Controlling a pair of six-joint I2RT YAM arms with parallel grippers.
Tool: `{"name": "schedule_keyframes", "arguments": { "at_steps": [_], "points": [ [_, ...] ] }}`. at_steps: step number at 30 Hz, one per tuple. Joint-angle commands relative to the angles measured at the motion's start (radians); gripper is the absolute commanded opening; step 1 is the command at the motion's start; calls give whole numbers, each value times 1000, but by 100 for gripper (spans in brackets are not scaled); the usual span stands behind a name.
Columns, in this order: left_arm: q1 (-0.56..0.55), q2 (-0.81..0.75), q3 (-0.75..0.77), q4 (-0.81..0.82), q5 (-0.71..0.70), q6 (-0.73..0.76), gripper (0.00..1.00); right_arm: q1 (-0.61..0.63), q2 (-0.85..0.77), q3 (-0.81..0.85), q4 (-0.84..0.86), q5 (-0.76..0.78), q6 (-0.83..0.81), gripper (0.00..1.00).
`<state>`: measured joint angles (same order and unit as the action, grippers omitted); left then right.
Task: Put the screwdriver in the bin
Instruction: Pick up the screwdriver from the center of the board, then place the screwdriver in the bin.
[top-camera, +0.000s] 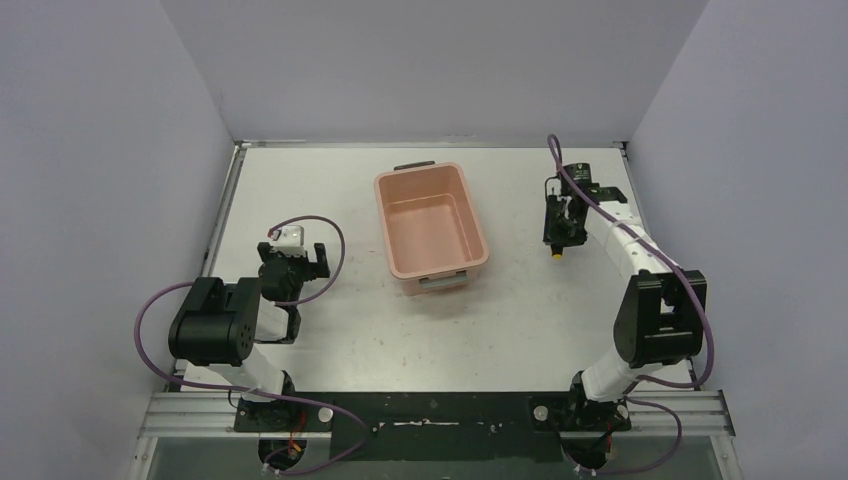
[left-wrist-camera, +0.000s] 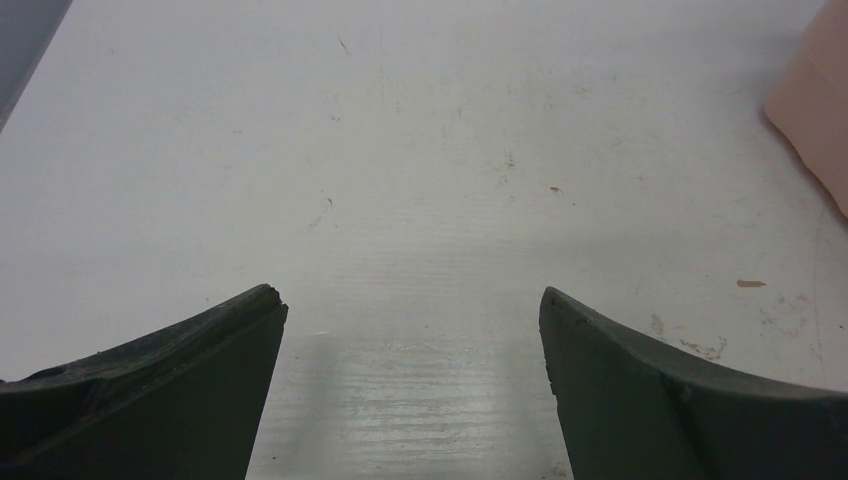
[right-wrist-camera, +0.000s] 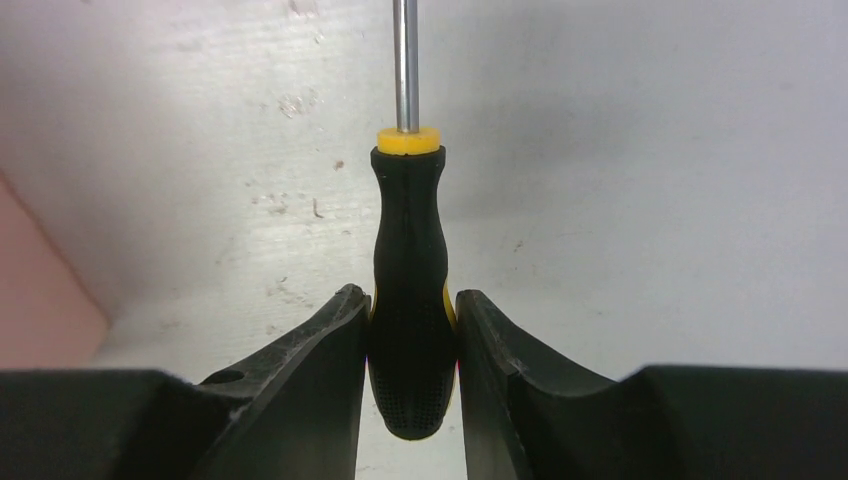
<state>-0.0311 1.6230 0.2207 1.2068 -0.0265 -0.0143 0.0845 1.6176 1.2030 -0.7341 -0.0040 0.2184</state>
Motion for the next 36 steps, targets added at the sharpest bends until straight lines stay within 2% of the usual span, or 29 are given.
{"name": "schedule_keyframes", "arguments": {
  "at_steps": [1, 13, 24, 36],
  "points": [
    [-3, -12, 22, 31, -6, -1, 97, -3, -83, 142, -131, 27, 16, 0],
    [-3, -11, 22, 30, -6, 0, 97, 9, -86, 530, -388, -30, 60, 0],
    [-3, -12, 22, 31, -6, 0, 97, 44, -67, 627, -431, -40, 123, 0],
    [-3, -12, 22, 31, -6, -1, 97, 369, 68, 797, -335, 81, 273, 0]
  ]
}}
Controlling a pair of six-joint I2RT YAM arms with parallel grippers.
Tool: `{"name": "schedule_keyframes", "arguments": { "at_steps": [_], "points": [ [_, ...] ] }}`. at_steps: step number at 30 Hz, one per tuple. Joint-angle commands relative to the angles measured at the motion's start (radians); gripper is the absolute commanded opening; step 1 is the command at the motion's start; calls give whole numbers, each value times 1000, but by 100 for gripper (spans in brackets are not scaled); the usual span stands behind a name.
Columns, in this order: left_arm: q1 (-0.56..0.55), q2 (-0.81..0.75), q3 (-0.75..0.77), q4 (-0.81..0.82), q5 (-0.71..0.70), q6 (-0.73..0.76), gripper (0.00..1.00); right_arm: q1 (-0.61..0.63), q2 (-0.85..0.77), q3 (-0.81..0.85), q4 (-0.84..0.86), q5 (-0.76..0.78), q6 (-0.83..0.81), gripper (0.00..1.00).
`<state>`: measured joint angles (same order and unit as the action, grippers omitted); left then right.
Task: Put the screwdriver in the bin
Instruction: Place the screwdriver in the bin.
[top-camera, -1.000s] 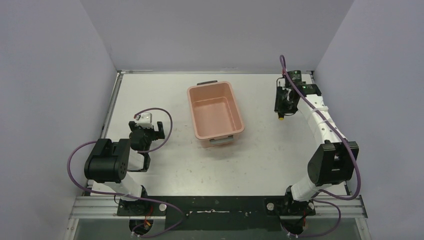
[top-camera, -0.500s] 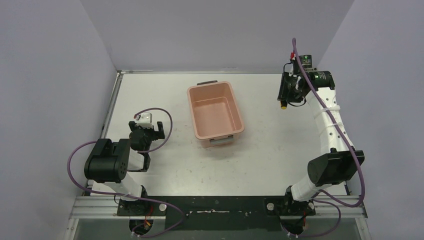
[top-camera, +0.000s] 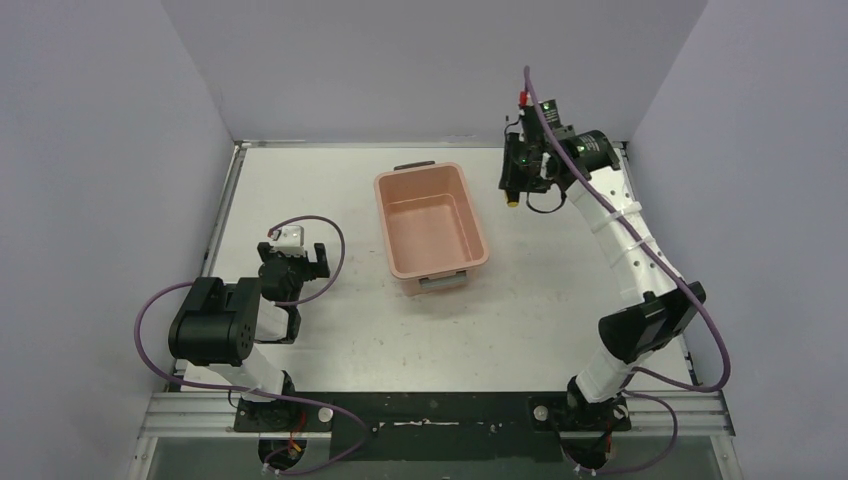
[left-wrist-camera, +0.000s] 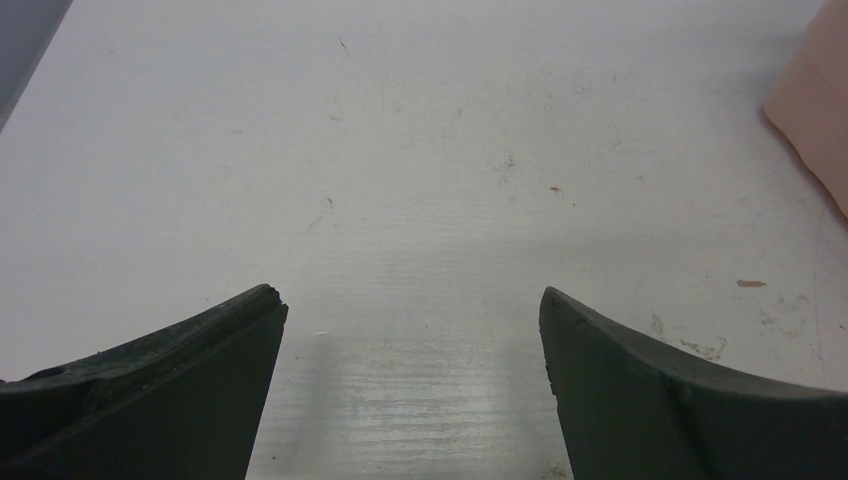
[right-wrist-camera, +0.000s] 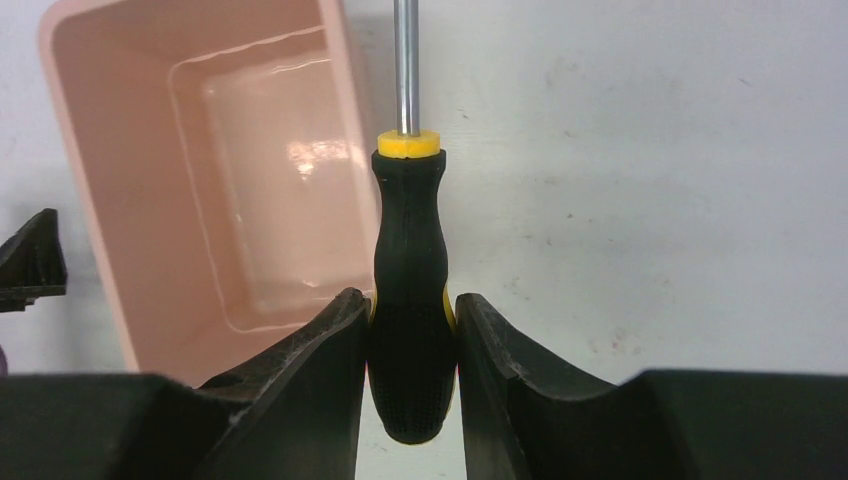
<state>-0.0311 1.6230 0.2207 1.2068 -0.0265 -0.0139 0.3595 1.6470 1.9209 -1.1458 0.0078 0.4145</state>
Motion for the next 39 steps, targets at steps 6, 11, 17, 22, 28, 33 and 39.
{"name": "schedule_keyframes", "arguments": {
  "at_steps": [6, 11, 17, 22, 28, 33, 39],
  "points": [
    [-3, -12, 22, 30, -7, 0, 97, 297, 188, 215, 117, 144, 103, 0],
    [-3, -11, 22, 30, -7, 0, 97, 377, 308, 277, 138, 150, 96, 0],
    [-3, -12, 22, 30, -7, -1, 97, 433, 376, 174, 196, 149, 79, 0],
    [-3, -12, 21, 31, -6, 0, 97, 437, 365, -18, 302, 132, 79, 0],
    [-3, -12, 22, 30, -6, 0, 97, 430, 392, -205, 401, 110, 66, 0],
    [-3, -12, 22, 30, -7, -1, 97, 407, 432, -269, 452, 98, 62, 0],
    [-3, -12, 22, 30, -7, -1, 97, 401, 472, -272, 468, 104, 49, 7]
  ]
}}
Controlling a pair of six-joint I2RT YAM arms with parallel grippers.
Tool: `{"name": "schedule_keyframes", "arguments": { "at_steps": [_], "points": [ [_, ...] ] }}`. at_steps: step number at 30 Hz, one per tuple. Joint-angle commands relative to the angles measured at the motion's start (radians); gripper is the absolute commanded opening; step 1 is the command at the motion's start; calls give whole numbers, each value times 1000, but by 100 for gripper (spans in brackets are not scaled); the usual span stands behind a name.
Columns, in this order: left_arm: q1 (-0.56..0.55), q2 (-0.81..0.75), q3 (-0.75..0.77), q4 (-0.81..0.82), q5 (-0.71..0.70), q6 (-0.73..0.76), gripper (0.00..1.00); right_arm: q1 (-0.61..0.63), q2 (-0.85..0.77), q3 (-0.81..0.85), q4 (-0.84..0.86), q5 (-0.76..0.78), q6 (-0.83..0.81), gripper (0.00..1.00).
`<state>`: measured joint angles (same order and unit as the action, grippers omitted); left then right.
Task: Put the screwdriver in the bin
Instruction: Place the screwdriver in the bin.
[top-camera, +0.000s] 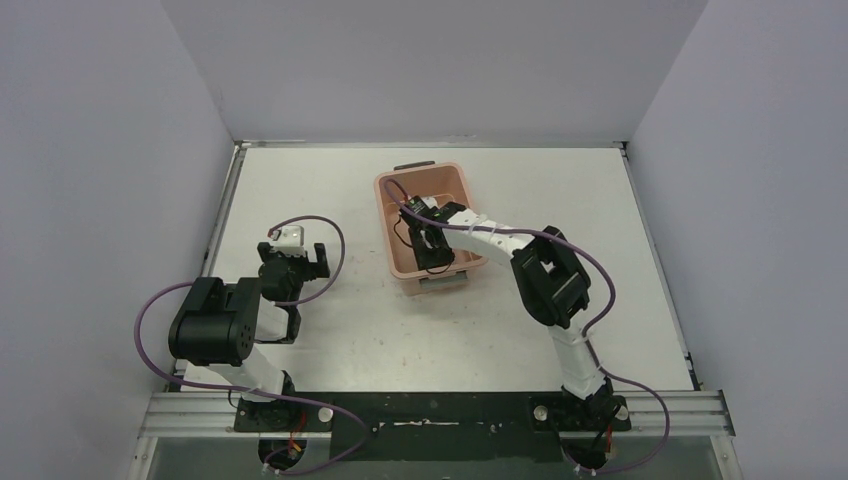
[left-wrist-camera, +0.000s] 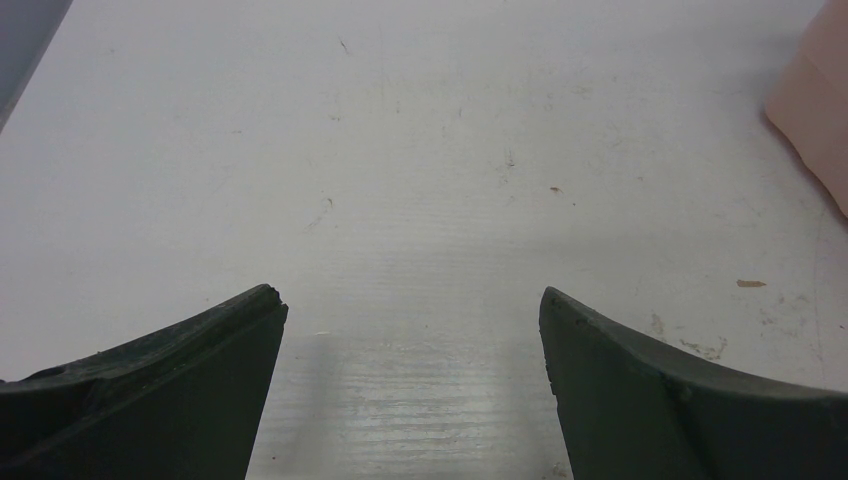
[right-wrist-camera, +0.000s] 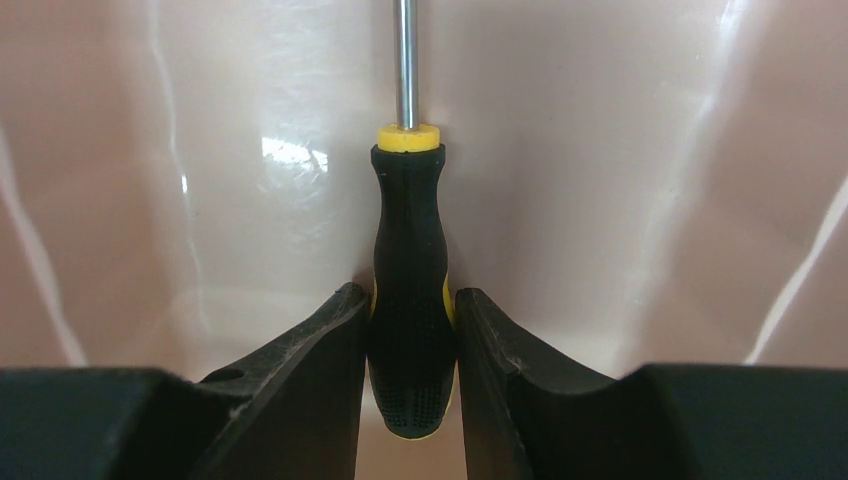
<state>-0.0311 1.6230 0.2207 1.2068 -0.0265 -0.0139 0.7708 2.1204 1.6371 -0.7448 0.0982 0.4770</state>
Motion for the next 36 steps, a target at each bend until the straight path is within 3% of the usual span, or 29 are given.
{"name": "schedule_keyframes", "arguments": {
  "at_steps": [1, 8, 19, 23, 24, 29, 36],
  "points": [
    [-3, -11, 22, 30, -6, -1, 97, -9, 2, 13, 65, 15, -13, 12],
    [-3, -12, 22, 31, -7, 0, 97, -3, -24, 78, 7, 56, -21, 52],
    [-3, -12, 22, 30, -6, 0, 97, 2, -163, 246, -128, 133, -69, 73],
    [-3, -11, 22, 31, -7, 0, 97, -8, -229, 279, -142, 160, -122, 99],
    [-3, -11, 22, 30, -6, 0, 97, -18, -252, 274, -135, 161, -130, 100],
    [-3, -12, 22, 31, -6, -1, 97, -94, -413, 147, -46, 146, -157, 100],
    [-3, -12, 21, 30, -11, -1, 97, -323, -799, -390, 386, 15, -142, 100]
  ]
}}
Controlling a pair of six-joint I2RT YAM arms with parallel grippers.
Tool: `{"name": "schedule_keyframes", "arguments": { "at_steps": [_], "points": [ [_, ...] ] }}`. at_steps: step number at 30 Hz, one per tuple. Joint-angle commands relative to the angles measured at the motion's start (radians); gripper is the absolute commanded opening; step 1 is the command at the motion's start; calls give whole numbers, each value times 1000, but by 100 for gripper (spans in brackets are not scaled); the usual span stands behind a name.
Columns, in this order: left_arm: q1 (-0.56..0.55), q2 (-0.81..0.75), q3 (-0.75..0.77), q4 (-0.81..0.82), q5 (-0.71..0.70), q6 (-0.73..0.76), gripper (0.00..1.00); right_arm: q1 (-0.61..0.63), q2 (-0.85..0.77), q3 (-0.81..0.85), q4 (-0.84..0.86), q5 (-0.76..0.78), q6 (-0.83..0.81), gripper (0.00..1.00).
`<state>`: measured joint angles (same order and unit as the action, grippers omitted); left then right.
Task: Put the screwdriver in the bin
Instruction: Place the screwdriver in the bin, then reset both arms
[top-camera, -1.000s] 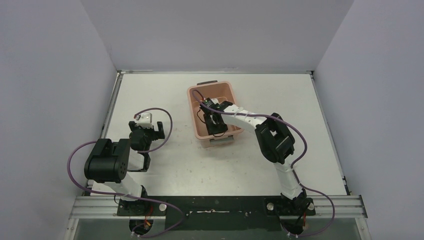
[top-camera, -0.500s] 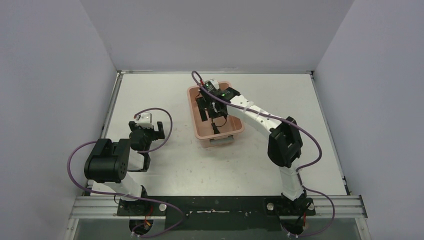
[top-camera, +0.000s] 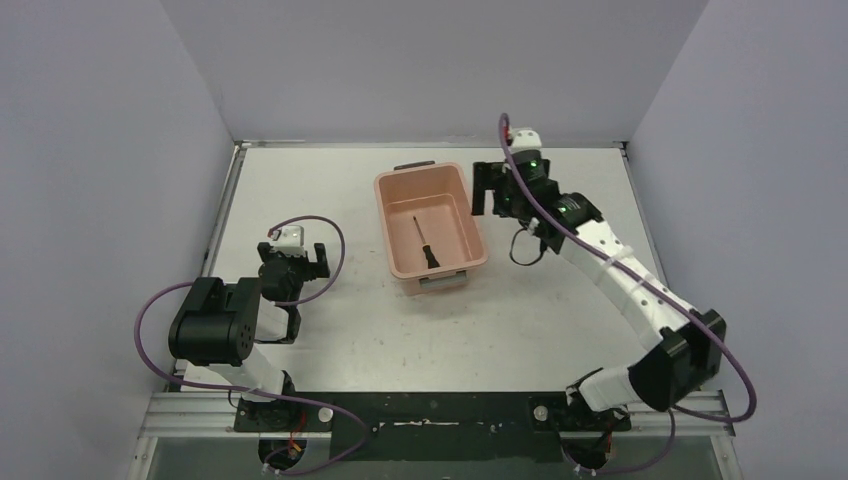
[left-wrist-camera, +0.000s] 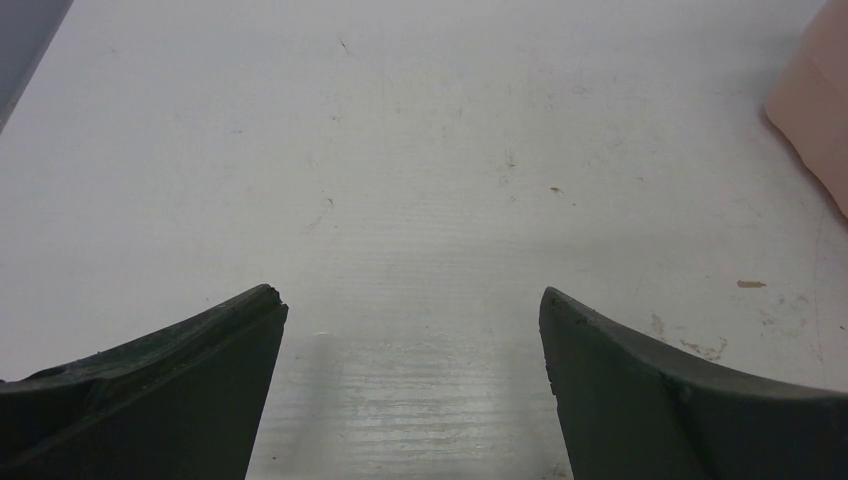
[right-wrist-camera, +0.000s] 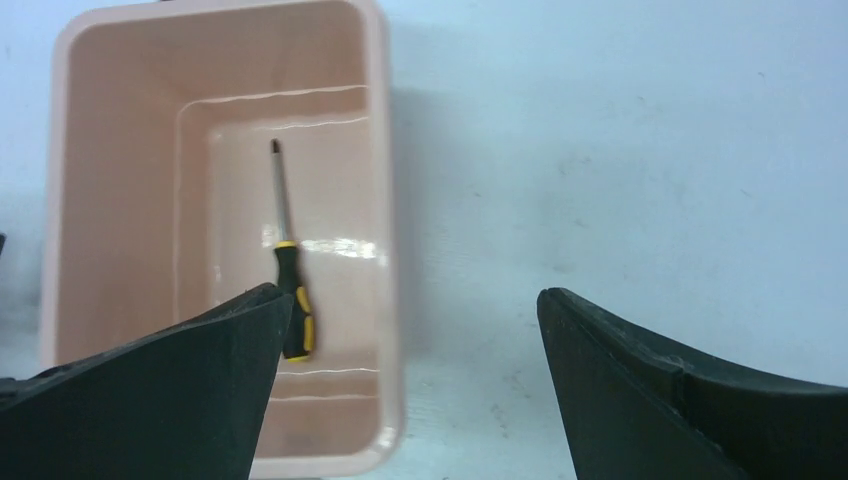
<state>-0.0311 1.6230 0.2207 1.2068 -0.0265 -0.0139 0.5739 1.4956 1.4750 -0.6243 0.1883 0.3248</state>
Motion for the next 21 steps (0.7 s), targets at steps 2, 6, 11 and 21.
{"name": "schedule_keyframes", "arguments": {
  "at_steps": [2, 6, 11, 21],
  "points": [
    [-3, -11, 22, 29, -13, -2, 97, -202, -266, -378, 351, -80, 31, 100],
    [-3, -11, 22, 28, -15, -3, 97, -335, -428, -635, 511, -117, 54, 100],
    [-3, -11, 22, 28, -15, -2, 97, -382, -576, -897, 671, -78, 66, 100],
    [-3, -12, 23, 29, -16, -3, 97, -384, -660, -1061, 798, -98, 0, 100]
  ]
}}
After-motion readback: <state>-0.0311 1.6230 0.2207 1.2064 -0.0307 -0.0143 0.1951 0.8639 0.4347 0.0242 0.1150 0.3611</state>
